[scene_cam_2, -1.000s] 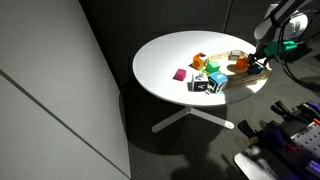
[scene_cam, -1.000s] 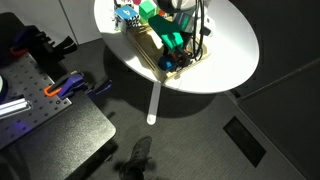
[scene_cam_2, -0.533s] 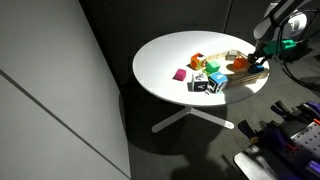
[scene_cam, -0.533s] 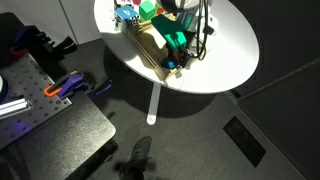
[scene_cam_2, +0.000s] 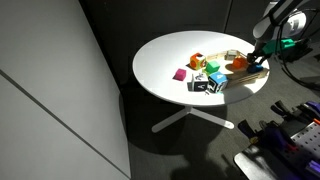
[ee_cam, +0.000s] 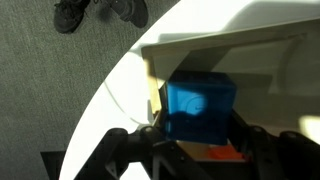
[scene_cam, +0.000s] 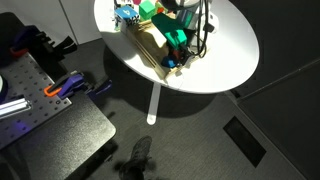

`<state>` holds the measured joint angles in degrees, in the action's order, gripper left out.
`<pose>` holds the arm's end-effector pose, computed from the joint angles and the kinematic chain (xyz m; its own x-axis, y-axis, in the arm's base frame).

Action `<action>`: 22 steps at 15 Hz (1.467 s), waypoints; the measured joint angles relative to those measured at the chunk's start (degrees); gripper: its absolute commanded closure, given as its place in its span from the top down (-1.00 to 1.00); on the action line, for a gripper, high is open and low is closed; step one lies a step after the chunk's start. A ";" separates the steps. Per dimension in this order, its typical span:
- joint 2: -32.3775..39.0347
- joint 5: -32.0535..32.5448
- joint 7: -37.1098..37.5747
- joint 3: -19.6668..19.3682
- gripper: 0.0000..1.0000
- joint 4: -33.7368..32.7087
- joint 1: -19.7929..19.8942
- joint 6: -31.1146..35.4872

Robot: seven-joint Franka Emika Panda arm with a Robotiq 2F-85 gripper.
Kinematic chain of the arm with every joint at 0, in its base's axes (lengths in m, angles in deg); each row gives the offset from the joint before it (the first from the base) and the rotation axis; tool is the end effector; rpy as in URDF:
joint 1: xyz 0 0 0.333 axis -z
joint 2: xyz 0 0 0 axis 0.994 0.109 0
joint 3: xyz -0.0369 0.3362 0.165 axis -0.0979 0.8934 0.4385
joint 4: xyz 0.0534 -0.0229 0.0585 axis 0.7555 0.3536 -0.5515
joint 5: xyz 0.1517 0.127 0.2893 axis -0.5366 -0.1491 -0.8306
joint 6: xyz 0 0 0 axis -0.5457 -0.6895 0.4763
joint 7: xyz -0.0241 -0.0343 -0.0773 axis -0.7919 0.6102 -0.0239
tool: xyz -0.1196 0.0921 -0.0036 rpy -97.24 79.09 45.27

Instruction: Pick up the blue block and put it on the table

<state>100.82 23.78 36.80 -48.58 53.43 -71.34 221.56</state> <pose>0.5543 -0.2329 0.1682 0.9496 -0.3126 -0.0247 -0.3079 -0.9445 0.1145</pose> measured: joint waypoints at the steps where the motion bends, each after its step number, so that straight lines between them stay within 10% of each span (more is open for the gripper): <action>1: -0.14 0.00 0.00 -0.02 -0.33 0.00 -0.10 0.00; 22: -7.07 -0.01 0.36 -2.74 -0.33 0.54 1.34 -0.09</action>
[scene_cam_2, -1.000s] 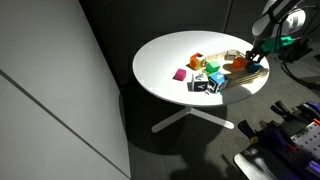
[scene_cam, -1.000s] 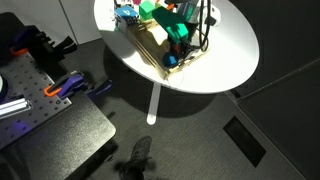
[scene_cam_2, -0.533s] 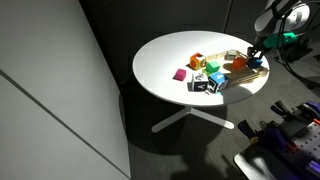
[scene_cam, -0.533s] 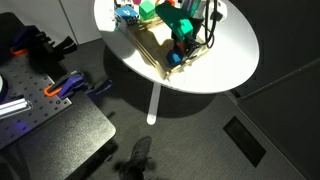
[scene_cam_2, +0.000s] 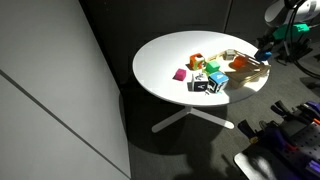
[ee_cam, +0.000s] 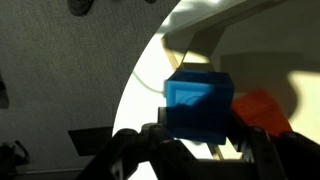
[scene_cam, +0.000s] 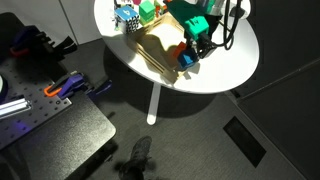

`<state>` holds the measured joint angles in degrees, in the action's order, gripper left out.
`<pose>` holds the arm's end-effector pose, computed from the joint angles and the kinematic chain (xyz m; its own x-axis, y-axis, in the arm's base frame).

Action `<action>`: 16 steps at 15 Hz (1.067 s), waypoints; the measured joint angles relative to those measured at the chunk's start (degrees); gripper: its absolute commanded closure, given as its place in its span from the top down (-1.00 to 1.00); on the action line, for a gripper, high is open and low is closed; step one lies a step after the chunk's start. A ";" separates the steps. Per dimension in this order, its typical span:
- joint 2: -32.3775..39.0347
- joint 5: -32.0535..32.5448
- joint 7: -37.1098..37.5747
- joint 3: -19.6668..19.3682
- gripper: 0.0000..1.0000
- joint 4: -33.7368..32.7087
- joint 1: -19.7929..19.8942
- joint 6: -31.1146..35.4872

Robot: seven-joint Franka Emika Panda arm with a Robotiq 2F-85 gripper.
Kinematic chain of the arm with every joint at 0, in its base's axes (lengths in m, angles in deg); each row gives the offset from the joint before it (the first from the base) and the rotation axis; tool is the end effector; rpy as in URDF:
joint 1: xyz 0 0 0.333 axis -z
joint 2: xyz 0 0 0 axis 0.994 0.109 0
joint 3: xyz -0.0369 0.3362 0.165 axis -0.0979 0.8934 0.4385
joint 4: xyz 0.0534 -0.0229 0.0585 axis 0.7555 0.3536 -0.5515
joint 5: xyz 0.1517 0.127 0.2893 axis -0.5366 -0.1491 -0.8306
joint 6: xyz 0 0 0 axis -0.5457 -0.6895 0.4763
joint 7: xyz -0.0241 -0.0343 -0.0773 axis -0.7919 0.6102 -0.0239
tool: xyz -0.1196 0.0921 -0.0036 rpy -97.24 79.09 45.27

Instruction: Pick up the blue block and put it on the table

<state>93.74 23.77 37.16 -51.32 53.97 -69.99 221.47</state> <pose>0.5491 -0.2736 0.2417 0.9215 -0.3777 0.0909 -0.3867 -0.9138 0.1238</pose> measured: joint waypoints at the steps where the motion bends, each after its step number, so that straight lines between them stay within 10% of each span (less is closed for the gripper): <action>1: -0.32 0.00 0.09 -0.36 -0.33 0.00 0.31 -0.01; 16: 4.55 0.02 5.50 -4.53 -0.33 -2.52 0.95 -1.52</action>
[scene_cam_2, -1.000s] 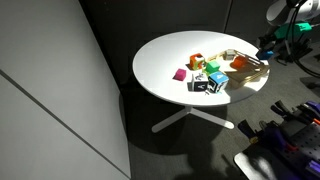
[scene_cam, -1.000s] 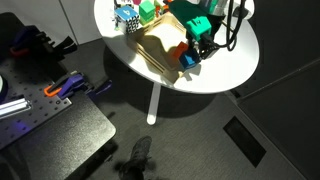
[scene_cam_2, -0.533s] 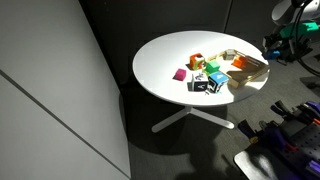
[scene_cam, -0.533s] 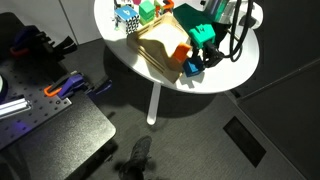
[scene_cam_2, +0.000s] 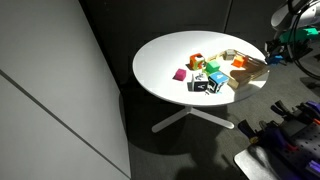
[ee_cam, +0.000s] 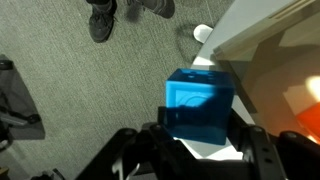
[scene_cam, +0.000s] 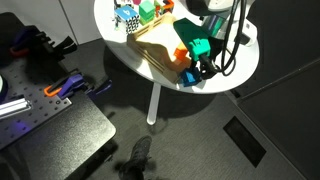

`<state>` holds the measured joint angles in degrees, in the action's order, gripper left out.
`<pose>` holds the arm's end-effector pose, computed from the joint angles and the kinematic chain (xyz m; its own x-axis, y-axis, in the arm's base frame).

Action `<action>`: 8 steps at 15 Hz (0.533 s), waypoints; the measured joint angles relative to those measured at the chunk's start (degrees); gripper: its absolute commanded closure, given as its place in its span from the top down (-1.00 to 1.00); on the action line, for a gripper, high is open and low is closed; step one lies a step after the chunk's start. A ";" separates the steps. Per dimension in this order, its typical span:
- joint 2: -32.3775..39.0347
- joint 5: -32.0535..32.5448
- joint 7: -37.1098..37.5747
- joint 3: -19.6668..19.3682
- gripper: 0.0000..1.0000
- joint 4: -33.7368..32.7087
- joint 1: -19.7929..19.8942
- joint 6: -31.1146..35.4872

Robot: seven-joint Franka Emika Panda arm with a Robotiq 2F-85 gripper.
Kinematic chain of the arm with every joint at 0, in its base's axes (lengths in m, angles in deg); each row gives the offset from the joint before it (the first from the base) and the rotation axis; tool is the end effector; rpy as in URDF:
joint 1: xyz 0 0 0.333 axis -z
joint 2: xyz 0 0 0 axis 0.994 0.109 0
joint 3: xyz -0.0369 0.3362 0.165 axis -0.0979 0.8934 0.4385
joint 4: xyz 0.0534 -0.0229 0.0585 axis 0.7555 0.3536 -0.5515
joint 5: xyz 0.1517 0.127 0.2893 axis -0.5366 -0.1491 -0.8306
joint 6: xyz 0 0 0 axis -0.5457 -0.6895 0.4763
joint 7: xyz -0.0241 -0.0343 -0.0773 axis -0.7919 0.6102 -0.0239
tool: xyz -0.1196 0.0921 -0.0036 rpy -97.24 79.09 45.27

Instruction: Pick up the blue block and put it on the table

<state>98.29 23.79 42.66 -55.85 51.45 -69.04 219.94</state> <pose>0.5273 -0.3254 0.2138 0.8455 -0.5311 0.0546 -0.5317 -0.8284 0.1759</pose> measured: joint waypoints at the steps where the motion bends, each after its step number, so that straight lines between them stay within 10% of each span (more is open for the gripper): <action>1: 0.60 0.00 0.45 -0.30 -0.33 -0.57 0.00 -0.17; 8: 4.43 -0.02 2.11 -1.25 -0.33 -5.46 1.10 -3.26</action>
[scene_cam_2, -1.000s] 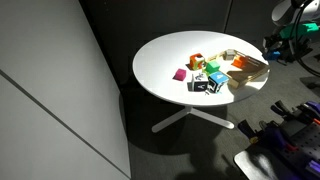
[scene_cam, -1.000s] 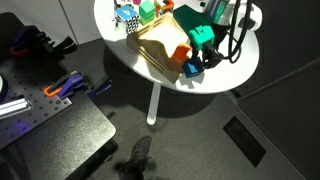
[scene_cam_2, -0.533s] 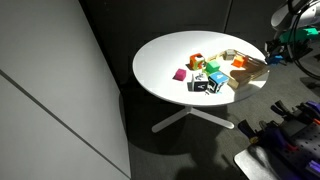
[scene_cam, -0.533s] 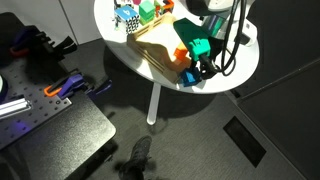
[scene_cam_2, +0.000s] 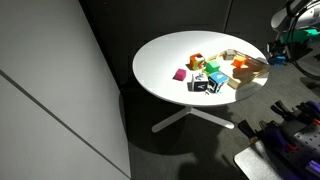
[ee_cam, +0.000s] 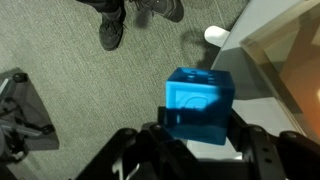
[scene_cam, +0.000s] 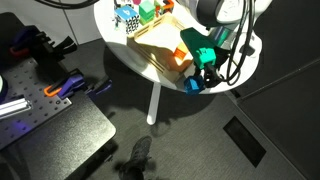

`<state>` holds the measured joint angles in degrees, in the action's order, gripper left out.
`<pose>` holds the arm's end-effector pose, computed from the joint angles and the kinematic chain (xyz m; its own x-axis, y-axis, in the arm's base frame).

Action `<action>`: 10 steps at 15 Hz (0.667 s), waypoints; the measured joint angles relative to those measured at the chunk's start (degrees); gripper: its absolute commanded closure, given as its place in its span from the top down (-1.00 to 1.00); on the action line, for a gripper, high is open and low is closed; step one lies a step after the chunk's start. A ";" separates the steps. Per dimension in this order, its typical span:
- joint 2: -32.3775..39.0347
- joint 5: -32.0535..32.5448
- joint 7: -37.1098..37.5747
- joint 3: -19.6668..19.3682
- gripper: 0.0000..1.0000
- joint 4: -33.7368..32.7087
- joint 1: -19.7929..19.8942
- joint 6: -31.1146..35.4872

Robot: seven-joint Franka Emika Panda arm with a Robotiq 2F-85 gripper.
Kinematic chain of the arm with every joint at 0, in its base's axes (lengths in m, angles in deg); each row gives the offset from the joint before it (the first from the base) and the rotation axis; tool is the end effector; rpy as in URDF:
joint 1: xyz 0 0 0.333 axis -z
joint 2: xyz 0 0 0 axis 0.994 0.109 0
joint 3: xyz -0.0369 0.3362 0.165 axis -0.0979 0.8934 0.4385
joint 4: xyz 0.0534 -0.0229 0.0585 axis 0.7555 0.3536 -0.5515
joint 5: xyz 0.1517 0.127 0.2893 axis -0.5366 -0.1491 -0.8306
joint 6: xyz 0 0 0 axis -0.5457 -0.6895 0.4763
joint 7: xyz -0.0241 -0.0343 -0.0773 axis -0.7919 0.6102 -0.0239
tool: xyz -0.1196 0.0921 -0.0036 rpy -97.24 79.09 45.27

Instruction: Pick up the blue block and put it on the table

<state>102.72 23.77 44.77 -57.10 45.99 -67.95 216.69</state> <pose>0.5324 -0.3539 0.1970 0.8104 -0.5851 0.0306 -0.5776 -0.7891 0.2089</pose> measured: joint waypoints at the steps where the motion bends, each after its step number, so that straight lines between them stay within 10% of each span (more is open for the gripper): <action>1: 0.48 -0.01 0.08 0.00 -0.33 -0.80 0.23 -0.39; 8: 3.28 -0.65 0.79 0.55 -0.33 -6.00 0.93 -2.00; 10: 3.91 -0.73 0.80 1.08 0.28 -6.75 0.93 -2.08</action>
<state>106.63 23.04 45.57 -56.02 39.25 -67.01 214.60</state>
